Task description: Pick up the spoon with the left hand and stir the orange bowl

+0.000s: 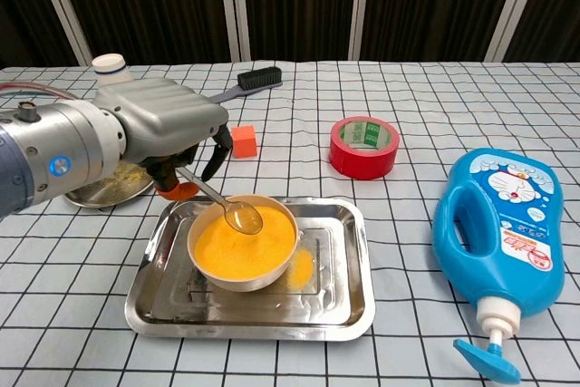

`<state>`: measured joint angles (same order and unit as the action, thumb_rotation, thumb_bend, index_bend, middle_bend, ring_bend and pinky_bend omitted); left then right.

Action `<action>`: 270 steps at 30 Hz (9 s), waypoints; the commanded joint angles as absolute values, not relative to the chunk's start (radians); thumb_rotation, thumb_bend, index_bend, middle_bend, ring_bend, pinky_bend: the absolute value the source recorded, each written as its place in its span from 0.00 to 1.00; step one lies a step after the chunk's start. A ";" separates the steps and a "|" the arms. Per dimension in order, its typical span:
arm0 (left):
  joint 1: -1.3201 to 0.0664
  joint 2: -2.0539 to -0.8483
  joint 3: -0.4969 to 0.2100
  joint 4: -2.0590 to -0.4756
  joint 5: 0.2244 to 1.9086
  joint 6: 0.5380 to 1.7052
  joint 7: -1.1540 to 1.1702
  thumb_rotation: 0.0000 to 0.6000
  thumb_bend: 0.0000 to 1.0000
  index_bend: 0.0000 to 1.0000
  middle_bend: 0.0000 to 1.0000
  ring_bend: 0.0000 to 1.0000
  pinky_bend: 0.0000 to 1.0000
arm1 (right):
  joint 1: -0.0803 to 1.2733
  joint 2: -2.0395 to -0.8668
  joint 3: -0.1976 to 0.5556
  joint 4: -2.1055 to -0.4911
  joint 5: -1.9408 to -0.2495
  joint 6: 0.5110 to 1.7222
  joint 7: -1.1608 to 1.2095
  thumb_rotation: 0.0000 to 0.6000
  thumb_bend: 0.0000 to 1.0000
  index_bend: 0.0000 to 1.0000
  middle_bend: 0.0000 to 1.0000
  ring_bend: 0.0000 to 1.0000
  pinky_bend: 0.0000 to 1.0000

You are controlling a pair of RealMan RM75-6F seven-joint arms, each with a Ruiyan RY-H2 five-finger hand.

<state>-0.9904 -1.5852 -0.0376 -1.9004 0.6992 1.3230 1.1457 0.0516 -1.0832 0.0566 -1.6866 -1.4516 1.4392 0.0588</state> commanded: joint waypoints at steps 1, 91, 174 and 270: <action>-1.008 -1.565 0.019 -1.867 0.804 1.323 1.206 1.00 0.72 0.81 1.00 1.00 1.00 | 0.052 -1.083 0.057 -1.688 -1.452 1.439 0.059 1.00 0.38 0.00 0.00 0.00 0.00; -1.013 -1.505 0.057 -1.624 1.435 0.981 1.473 1.00 0.70 0.83 1.00 0.99 1.00 | 0.053 -1.075 0.059 -1.703 -1.442 1.428 0.091 1.00 0.38 0.00 0.00 0.00 0.00; -0.890 -1.488 -0.008 -1.675 1.469 0.974 1.427 1.00 0.70 0.83 1.00 0.99 1.00 | 0.051 -1.072 0.057 -1.708 -1.439 1.426 0.092 1.00 0.38 0.00 0.00 0.00 0.00; -0.876 -1.532 -0.019 -1.754 1.491 0.986 1.412 1.00 0.70 0.83 1.00 0.99 1.00 | 0.051 -1.070 0.059 -1.712 -1.435 1.423 0.094 1.00 0.38 0.00 0.00 0.00 0.00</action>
<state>-0.8780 -1.5349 -0.0171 -1.7513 1.4908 0.9839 1.4136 0.0507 -1.0700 0.0586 -1.7118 -1.4349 1.4230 0.0945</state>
